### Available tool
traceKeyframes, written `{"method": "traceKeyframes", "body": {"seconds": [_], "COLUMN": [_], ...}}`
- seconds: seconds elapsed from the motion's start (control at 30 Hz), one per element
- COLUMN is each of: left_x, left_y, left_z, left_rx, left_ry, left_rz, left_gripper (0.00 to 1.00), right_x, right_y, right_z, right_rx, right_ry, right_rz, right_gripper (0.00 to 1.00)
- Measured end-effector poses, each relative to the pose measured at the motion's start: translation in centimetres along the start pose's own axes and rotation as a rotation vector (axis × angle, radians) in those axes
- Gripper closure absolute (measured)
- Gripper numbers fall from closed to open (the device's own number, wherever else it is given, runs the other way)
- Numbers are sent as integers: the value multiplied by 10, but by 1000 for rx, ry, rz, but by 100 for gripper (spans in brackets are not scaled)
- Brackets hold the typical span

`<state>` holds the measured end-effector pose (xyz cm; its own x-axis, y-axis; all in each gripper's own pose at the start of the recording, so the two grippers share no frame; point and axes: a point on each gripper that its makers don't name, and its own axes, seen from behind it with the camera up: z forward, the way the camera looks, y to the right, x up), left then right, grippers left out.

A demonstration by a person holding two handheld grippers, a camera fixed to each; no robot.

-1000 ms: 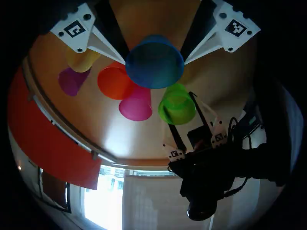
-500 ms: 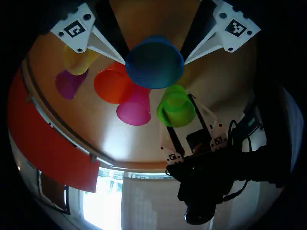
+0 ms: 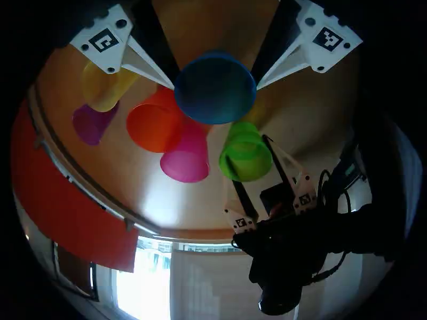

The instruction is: Pour water

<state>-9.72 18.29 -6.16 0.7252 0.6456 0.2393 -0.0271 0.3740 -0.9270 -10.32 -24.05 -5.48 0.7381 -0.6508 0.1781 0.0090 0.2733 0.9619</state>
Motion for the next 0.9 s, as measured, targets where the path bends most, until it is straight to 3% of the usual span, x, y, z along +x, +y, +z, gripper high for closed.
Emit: {"method": "traceKeyframes", "body": {"seconds": [0.9], "left_x": [-10], "left_y": [-2], "left_z": [0], "left_rx": [2], "left_ry": [-24], "left_rz": [-20], "left_gripper": [16], "right_x": [-15], "right_y": [1], "right_z": [2], "right_rx": [-12], "right_ry": [-23], "right_rz": [15], "right_gripper": [6]}}
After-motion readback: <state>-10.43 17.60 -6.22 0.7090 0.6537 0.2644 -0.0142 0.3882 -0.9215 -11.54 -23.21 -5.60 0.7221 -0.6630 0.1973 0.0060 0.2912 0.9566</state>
